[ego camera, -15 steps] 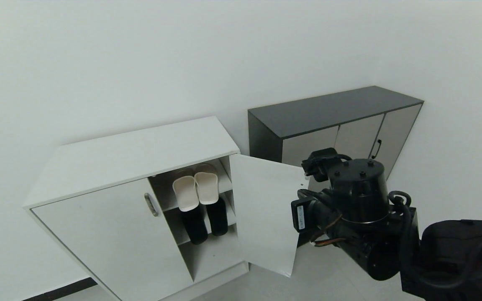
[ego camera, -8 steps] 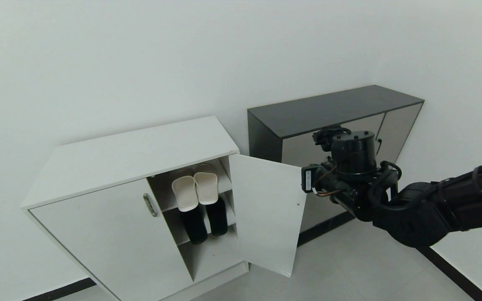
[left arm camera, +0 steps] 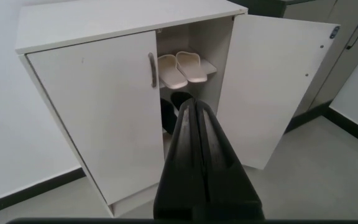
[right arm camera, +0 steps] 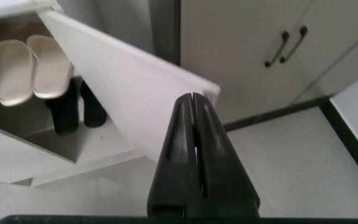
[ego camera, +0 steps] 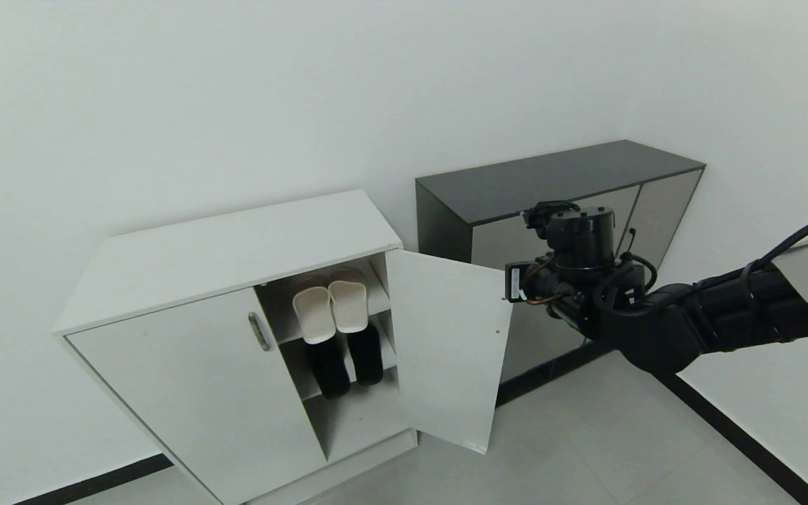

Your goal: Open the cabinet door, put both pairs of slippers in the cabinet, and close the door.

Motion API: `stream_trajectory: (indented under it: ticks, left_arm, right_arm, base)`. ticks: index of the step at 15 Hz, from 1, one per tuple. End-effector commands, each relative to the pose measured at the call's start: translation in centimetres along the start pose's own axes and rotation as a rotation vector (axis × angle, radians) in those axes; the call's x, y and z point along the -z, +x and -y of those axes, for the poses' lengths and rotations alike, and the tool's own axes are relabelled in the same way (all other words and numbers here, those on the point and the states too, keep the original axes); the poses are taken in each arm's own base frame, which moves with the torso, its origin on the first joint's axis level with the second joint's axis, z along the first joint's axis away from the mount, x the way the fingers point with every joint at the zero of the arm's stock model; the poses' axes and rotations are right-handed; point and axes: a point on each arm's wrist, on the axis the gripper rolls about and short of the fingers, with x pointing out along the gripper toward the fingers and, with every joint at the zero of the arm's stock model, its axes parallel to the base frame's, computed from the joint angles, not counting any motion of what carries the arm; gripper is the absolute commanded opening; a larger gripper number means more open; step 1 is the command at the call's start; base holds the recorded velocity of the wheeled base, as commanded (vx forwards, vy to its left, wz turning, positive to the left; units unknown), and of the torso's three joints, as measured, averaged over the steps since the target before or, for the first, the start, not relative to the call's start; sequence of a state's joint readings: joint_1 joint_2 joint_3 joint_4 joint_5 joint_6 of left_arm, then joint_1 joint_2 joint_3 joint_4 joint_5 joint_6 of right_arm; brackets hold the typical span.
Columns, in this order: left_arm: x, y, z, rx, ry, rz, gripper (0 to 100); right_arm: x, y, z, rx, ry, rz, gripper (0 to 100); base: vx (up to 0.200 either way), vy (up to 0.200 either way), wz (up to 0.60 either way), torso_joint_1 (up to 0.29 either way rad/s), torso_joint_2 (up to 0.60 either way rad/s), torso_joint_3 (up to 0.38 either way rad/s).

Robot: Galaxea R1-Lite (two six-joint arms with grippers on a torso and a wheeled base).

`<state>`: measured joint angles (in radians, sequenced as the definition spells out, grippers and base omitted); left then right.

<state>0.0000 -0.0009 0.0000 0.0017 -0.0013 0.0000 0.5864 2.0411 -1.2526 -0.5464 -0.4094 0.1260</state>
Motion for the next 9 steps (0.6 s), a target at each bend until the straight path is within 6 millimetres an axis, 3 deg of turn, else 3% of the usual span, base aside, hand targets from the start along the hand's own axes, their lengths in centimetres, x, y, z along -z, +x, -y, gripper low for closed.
stream_trajectory:
  ticks: [1,5,9]
  left_arm:
    - [0.0,0.0,0.0,-0.001,0.0,-0.001,0]
    - [0.0,0.0,0.0,-0.001,0.0,-0.001,0]
    - [0.0,0.0,0.0,-0.001,0.0,-0.001,0]
  right_arm:
    - [0.2,1.2,0.5,0.014,0.005,0.001,0]
    - [-0.4,2.8,1.5,0.011,0.022,0.014,0]
    - [-0.9,6.1,3.1,0.035,0.038,0.019,0]
  base:
    - [0.0,0.0,0.0,0.0,0.0,0.0]
    - [0.0,0.0,0.0,0.0,0.0,0.0]
    - [0.0,0.0,0.0,0.0,0.0,0.0]
